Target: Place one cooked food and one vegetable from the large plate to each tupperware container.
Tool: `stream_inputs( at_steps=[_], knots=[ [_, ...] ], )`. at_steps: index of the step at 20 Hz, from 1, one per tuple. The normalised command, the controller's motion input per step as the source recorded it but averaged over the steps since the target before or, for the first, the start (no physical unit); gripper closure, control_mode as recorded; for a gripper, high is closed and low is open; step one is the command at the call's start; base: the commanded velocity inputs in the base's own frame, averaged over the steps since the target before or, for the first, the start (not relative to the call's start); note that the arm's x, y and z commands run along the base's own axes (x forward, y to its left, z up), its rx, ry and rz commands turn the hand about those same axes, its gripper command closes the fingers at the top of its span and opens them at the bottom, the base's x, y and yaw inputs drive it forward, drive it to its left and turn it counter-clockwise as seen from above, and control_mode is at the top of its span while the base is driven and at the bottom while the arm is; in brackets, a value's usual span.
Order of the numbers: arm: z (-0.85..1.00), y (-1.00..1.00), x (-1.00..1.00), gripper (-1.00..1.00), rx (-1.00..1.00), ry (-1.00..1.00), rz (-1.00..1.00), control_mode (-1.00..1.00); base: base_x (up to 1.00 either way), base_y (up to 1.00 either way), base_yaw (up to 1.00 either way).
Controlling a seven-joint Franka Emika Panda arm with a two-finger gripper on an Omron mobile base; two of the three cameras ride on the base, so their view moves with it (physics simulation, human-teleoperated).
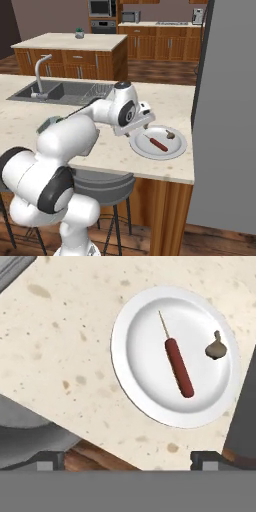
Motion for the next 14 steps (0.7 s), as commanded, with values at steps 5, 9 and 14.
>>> stream_inputs(
  at_steps=[5,9,14],
  knots=[
    [-0.52,-0.19,0.23,-1.00,-0.01,0.10,0.11,-1.00,0.00,0.00,0.00],
    [-0.64,-0.16,0.37,-1.00,0.00,0.05,0.04,-1.00,0.00,0.00,0.00],
    [-0.39,-0.11,0.49,-1.00,0.00,0.01,0.06,-1.00,0.00,0.00,0.00]
  ],
)
